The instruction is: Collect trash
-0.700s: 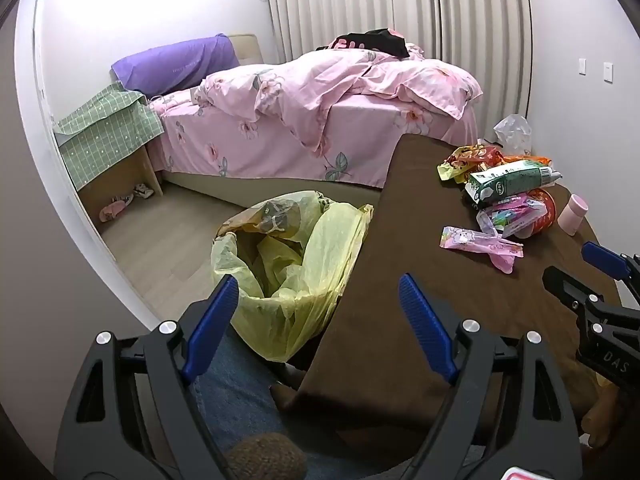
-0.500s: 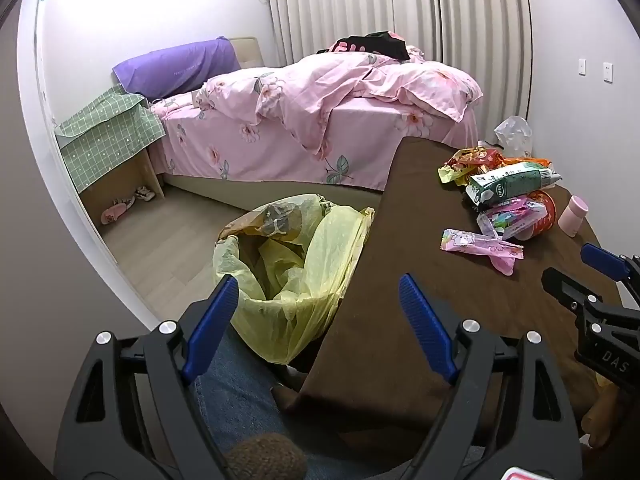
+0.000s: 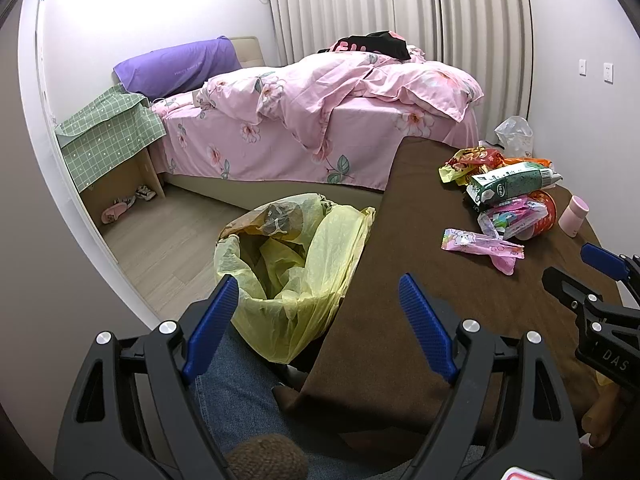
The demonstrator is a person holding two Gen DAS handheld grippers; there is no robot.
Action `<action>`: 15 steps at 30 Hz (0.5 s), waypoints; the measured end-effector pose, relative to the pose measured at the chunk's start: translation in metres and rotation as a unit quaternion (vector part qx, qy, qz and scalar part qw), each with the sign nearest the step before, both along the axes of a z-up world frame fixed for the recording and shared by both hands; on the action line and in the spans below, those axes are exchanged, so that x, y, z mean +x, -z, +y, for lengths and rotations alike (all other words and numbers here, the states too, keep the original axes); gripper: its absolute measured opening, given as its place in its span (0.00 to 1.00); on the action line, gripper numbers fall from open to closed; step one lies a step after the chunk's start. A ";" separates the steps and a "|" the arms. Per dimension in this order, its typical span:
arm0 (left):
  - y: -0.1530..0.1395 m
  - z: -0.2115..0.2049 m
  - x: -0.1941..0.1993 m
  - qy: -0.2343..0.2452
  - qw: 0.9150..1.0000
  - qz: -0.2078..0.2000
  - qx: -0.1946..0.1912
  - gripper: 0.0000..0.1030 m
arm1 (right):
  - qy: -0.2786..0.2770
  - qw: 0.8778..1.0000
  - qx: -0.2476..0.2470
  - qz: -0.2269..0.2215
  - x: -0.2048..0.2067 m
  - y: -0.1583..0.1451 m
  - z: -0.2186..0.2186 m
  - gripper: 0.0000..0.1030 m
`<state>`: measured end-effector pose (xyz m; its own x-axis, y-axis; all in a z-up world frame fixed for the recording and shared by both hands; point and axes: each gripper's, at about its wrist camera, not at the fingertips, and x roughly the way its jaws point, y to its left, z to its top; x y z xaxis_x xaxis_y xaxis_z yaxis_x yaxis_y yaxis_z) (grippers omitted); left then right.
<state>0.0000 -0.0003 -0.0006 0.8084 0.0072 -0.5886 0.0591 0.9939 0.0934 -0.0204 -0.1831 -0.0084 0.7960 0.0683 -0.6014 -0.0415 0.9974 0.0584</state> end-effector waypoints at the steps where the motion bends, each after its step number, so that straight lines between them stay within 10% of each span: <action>1: 0.000 0.000 0.000 0.000 1.000 0.000 0.000 0.76 | 0.000 1.000 0.000 0.000 0.000 0.000 0.001 0.70; 15: 0.000 0.000 0.000 0.000 1.000 0.000 0.000 0.76 | -0.001 1.000 0.001 0.000 0.001 0.001 -0.002 0.70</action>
